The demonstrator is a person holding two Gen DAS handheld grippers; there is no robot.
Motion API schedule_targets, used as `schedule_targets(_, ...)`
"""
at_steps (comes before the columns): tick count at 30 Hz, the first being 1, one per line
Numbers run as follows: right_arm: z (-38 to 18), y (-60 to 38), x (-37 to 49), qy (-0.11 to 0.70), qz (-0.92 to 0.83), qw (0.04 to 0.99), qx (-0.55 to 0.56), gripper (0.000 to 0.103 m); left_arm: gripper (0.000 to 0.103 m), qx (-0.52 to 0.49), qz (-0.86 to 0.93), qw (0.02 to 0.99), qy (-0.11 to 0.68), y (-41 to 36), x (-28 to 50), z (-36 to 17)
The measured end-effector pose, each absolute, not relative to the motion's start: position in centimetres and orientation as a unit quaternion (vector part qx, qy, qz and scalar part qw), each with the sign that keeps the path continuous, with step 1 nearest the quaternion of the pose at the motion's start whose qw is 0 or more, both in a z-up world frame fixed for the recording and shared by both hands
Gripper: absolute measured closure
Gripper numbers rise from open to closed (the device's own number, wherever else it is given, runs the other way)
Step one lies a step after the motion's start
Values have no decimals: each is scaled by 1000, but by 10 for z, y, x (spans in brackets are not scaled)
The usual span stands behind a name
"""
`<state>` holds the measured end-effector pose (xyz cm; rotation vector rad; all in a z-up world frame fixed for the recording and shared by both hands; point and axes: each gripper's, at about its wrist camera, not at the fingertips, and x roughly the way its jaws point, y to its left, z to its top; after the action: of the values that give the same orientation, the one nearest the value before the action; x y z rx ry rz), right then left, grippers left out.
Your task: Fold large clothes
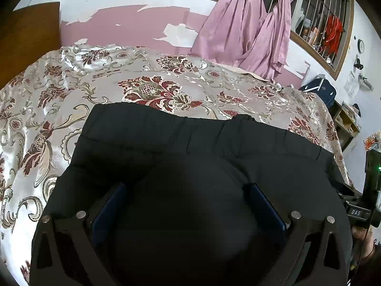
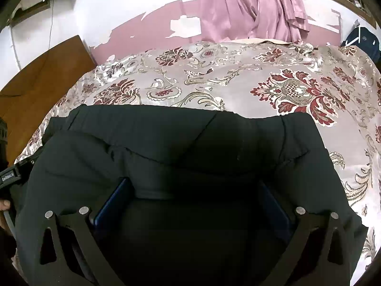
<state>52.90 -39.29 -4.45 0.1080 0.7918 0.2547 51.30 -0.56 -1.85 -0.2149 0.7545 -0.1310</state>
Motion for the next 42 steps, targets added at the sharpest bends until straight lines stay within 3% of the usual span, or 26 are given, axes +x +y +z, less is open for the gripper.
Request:
schedule_targets(28,-39,-400,511,349,120,928,55,1,0,-130,-83,916,370,14,508,-11)
schedule_targets(35,-20,-422,469,304,89,946,70,1,0,-107,-61,929,348,35,472,7)
schedule_targets(42,-6,-473,436,315,67,943,82,1,0,-79,-20,936,343,72,452,20)
